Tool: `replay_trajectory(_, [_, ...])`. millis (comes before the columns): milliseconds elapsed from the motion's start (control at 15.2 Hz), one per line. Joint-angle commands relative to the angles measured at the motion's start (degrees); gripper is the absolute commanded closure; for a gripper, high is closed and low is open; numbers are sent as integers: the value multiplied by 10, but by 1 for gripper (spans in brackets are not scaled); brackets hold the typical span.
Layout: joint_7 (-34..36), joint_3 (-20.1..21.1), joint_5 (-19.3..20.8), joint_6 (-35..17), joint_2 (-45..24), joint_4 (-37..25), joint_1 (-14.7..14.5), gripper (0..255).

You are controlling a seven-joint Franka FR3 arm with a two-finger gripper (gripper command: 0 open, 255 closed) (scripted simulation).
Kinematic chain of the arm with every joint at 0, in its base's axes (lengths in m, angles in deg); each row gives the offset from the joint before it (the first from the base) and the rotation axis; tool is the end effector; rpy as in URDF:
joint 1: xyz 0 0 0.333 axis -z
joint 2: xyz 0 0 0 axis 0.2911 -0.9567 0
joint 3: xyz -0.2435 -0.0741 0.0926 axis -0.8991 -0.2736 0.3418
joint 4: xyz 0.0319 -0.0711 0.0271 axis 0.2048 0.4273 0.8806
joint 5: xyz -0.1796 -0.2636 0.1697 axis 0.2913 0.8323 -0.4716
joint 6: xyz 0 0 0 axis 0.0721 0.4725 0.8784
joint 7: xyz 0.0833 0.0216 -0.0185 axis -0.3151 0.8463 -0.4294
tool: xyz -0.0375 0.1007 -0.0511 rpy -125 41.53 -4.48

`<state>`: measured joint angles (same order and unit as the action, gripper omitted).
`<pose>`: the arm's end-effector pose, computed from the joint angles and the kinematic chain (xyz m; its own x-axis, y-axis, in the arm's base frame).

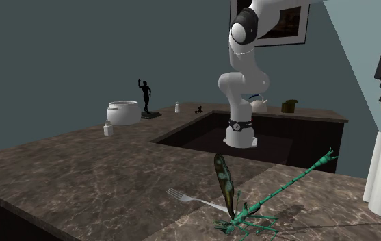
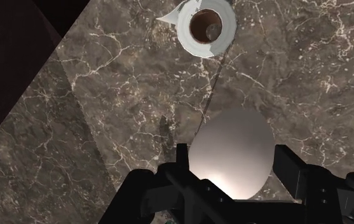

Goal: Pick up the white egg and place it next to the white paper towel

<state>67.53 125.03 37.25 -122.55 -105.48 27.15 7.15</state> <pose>0.4050 0.4616 0.4195 0.7936 -0.6070 0.0418 -0.6040 -0.7776 0.1747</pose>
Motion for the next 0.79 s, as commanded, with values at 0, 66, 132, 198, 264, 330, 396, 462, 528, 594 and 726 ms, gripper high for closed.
replay_trajectory(0, [3,-1,2,-15,-1,16,5,255])
replay_trajectory(66, [4,-1,3,-22,-2,23,6,255])
replay_trajectory(132, [6,-2,4,-29,-4,30,8,255])
replay_trajectory(198, [7,-2,5,-36,-5,36,9,255])
replay_trajectory(264, [9,-3,6,-42,-6,42,11,255])
replay_trajectory(330, [10,-4,8,-49,-8,48,12,255])
replay_trajectory(396, [12,-5,9,-56,-10,54,13,255])
replay_trajectory(462, [13,-6,11,-62,-12,60,14,255])
replay_trajectory(528, [15,-7,13,-68,-13,65,15,255])
replay_trajectory(594, [16,-8,14,-75,-15,71,15,255])
replay_trajectory(726, [19,-11,18,-87,-20,81,16,255])
